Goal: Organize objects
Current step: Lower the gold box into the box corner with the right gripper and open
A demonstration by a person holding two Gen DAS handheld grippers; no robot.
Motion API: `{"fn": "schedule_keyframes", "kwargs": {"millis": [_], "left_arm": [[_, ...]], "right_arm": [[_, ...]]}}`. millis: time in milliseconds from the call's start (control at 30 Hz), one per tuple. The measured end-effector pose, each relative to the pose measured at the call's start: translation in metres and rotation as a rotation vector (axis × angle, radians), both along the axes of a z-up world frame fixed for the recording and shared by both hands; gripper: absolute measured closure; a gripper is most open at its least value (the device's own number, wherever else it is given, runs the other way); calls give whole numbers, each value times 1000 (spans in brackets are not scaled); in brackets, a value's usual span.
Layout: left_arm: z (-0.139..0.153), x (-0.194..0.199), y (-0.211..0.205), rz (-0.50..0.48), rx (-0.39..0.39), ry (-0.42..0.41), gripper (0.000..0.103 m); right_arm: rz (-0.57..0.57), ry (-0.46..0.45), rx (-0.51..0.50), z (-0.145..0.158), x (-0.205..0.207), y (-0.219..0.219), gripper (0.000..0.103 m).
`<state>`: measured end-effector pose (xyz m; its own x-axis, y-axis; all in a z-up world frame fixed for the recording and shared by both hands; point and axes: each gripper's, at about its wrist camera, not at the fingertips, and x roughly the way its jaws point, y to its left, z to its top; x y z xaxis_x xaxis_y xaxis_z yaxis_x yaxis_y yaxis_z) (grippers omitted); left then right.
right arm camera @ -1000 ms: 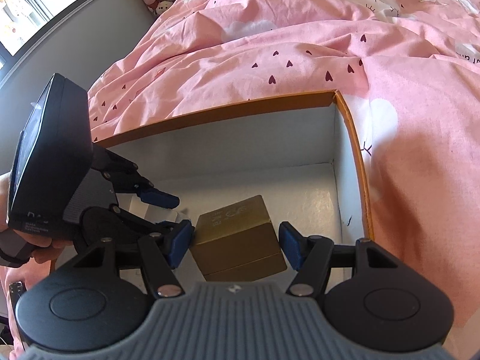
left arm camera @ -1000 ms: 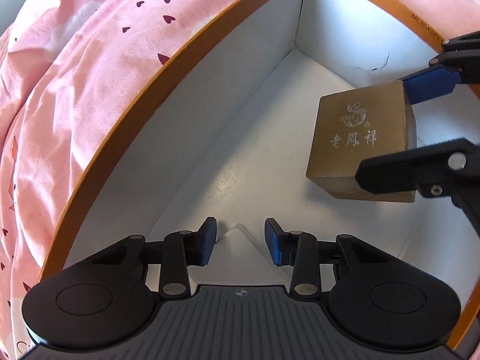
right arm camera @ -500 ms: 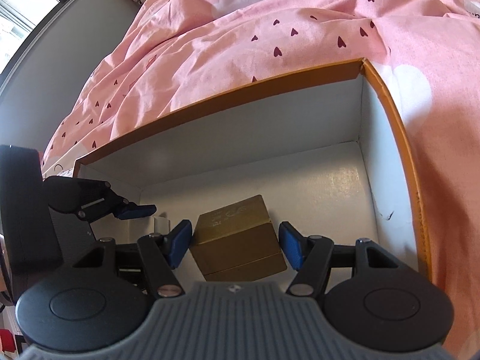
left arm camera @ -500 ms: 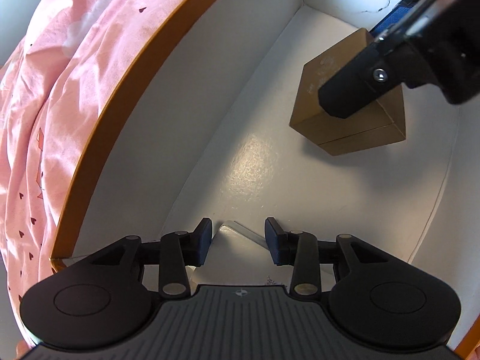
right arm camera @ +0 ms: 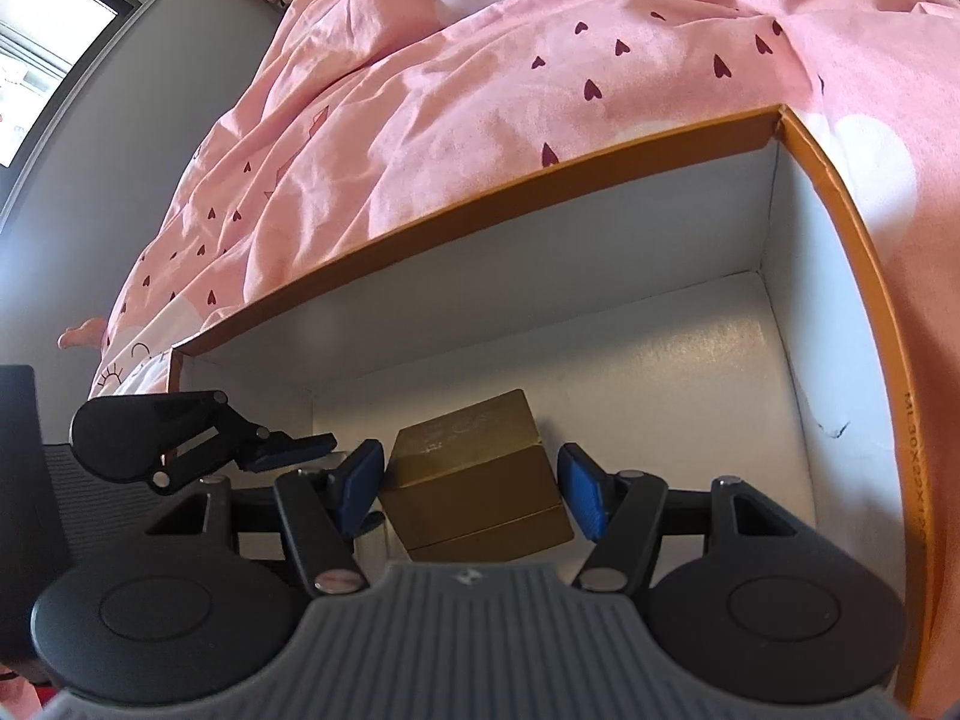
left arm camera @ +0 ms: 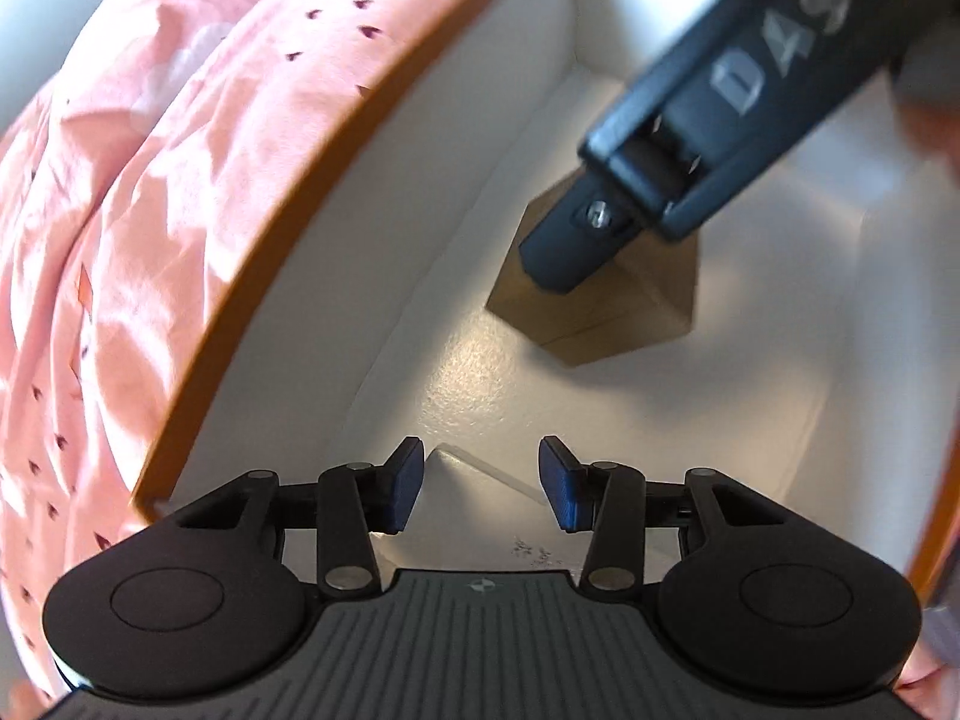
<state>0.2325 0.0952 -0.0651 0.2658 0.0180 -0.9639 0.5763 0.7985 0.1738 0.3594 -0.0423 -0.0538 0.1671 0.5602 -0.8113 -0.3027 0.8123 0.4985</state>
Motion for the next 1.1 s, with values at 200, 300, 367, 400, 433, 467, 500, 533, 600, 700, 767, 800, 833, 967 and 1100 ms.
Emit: {"fn": "schedule_keyframes", "kwargs": {"millis": [200, 300, 367, 400, 433, 467, 500, 533, 600, 700, 767, 800, 833, 967, 1100], "left_arm": [[21, -6, 22, 70, -68, 68, 51], [22, -7, 27, 116, -81, 82, 51], [22, -7, 28, 132, -104, 89, 55], [22, -7, 28, 144, -110, 88, 57], [22, -7, 28, 156, -108, 84, 58], [22, -7, 28, 161, -103, 81, 61], [22, -7, 29, 162, -101, 74, 63], [22, -7, 29, 164, -103, 69, 63], [23, -8, 31, 172, -110, 63, 64], [23, -9, 33, 179, -112, 49, 67], [23, -11, 33, 184, -114, 39, 69], [23, -12, 32, 186, -111, 36, 70], [22, -12, 32, 190, -101, 29, 71], [21, 1, 33, 201, -95, 20, 73], [24, 11, 29, 198, -89, 24, 73]], "right_arm": [[-32, 33, 60, 0, 7, 20, 38], [-43, 66, 88, -6, 11, 33, 38], [-45, 72, 101, -8, 13, 42, 38], [-47, 69, 99, -8, 13, 46, 38], [-47, 64, 95, -8, 12, 51, 38], [-46, 61, 91, -9, 12, 55, 38], [-47, 60, 91, -10, 12, 58, 38], [-46, 61, 92, -11, 12, 62, 38], [-46, 68, 94, -14, 12, 67, 38], [-42, 90, 109, -19, 14, 73, 36], [-42, 101, 115, -21, 14, 73, 36], [-43, 103, 123, -22, 14, 73, 36], [-44, 109, 135, -22, 14, 72, 35], [-44, 107, 167, -18, 15, 67, 36], [-26, 102, 147, -18, 15, 66, 62]]}}
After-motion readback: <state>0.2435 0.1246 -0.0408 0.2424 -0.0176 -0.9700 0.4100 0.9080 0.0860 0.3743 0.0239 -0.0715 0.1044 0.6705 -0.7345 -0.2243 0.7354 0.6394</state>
